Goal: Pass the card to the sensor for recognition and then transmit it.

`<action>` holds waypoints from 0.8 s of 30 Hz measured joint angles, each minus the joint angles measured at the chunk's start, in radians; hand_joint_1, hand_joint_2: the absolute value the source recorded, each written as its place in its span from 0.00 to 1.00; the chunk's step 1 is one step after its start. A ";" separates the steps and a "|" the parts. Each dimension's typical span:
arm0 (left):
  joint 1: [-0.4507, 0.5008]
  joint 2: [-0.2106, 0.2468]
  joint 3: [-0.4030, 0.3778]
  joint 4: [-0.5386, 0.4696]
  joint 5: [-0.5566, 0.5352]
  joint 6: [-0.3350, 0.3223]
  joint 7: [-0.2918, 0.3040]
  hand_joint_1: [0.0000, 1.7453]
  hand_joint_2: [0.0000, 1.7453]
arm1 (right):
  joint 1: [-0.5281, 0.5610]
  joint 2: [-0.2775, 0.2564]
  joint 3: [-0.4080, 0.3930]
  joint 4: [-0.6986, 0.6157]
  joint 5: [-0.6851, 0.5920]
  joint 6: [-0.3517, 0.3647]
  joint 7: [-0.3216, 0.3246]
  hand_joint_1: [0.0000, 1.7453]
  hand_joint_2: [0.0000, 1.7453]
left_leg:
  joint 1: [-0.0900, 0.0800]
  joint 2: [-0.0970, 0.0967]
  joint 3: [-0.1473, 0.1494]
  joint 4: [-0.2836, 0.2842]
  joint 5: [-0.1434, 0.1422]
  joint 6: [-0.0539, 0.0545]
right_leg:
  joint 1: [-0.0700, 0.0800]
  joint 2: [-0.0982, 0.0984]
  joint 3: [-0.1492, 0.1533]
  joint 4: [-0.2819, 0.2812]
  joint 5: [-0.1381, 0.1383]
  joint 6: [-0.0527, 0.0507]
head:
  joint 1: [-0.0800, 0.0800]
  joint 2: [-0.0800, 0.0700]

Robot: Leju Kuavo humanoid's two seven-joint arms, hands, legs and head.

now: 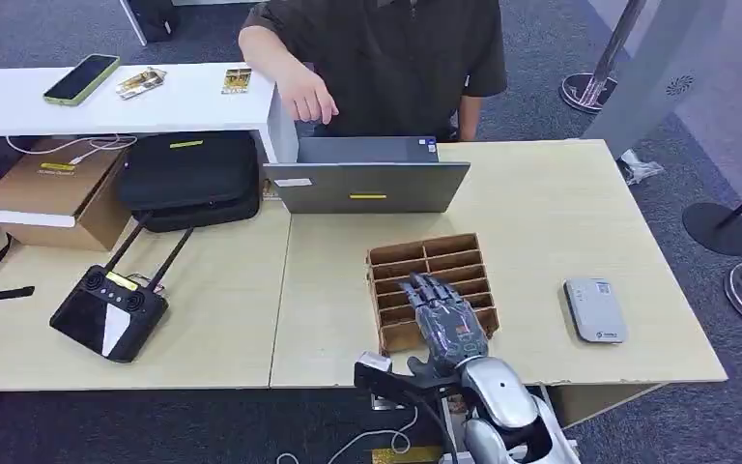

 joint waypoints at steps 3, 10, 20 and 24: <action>0.000 0.000 0.000 0.000 -0.002 0.000 0.000 0.00 0.00 | 0.000 0.000 0.000 0.000 0.000 0.000 -0.002 0.00 1.00 | 0.000 0.000 0.000 0.000 0.000 0.000 | 0.000 0.000 0.000 0.000 0.000 0.000 | 0.000 0.000; 0.000 0.000 0.001 0.000 -0.003 -0.003 0.000 0.00 0.00 | 0.000 0.000 0.003 -0.001 -0.001 0.001 -0.020 0.00 1.00 | 0.000 0.000 0.000 0.000 0.000 0.000 | 0.000 0.000 0.000 0.000 0.000 0.000 | 0.000 0.000; 0.000 -0.001 0.009 0.000 -0.006 -0.003 0.008 0.00 0.00 | -0.003 0.000 0.010 0.006 -0.010 0.002 -0.032 0.00 1.00 | 0.000 0.000 0.000 0.000 0.000 0.000 | 0.000 0.000 0.000 0.000 0.000 0.000 | 0.000 0.000; 0.000 -0.002 0.011 0.000 -0.009 -0.003 0.008 0.00 0.00 | -0.007 0.000 0.013 0.016 -0.011 0.002 -0.032 0.00 1.00 | 0.000 0.000 0.000 0.000 0.000 0.000 | 0.000 0.000 0.000 0.000 0.000 0.000 | 0.000 0.000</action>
